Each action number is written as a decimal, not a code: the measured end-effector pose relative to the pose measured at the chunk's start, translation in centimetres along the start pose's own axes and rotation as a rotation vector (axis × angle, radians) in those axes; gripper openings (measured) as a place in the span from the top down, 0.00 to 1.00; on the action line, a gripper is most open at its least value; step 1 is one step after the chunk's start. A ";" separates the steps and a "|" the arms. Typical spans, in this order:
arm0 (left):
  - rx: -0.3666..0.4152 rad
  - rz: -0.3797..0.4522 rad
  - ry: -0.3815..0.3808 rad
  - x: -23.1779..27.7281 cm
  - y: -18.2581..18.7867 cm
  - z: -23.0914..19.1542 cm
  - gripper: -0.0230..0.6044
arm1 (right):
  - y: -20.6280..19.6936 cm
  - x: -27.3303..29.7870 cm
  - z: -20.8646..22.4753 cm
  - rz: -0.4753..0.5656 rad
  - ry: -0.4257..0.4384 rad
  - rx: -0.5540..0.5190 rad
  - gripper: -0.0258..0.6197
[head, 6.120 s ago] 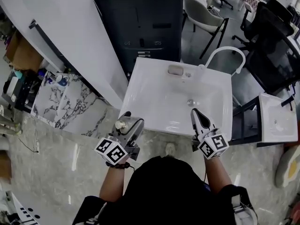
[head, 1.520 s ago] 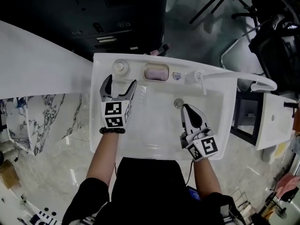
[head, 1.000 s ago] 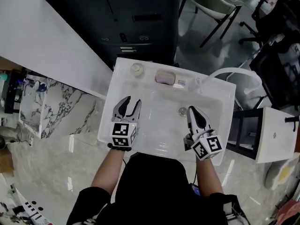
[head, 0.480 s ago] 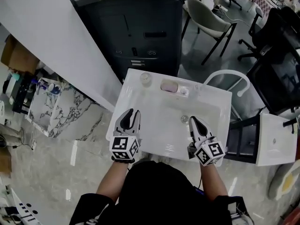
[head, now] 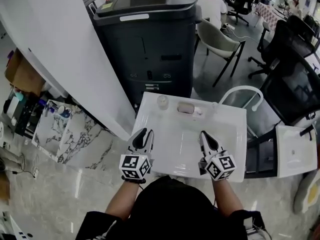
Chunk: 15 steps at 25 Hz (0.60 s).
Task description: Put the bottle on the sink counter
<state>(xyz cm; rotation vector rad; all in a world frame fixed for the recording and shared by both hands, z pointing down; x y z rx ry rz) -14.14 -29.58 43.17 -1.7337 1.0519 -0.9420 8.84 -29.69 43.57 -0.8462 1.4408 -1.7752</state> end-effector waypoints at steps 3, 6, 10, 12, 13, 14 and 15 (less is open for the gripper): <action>-0.013 0.007 -0.014 -0.3 0.3 -1.2 0.79 | 0.0 0.6 -1.6 0.002 0.003 -0.015 0.91; -0.011 0.018 -0.029 -0.6 0.7 -1.6 0.79 | -0.2 0.8 -2.5 -0.004 0.007 -0.027 0.91; -0.015 0.031 -0.020 -1.0 1.1 -2.3 0.79 | 0.2 1.0 -3.0 0.007 0.003 -0.045 0.91; -0.029 0.049 0.005 -1.4 1.2 -3.0 0.79 | 0.4 1.1 -3.0 0.008 -0.001 -0.052 0.91; -0.040 0.056 0.015 -1.6 1.3 -3.3 0.79 | 0.4 1.1 -3.0 0.006 -0.003 -0.052 0.91; -0.052 0.061 0.024 -1.9 1.2 -3.7 0.79 | 0.3 1.1 -3.1 0.003 -0.005 -0.051 0.91; -0.064 0.066 0.032 -2.1 1.2 -4.0 0.79 | 0.2 1.1 -3.1 0.000 -0.007 -0.049 0.91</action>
Point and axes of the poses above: the fingertips, and each gripper's own axes: x forward along the fingers, z to its right, y out of its top, the point moved 1 cm from there along -x, backward along the fingers, and after that the axes turned 10 degrees about -x, right-handed, at the moved point
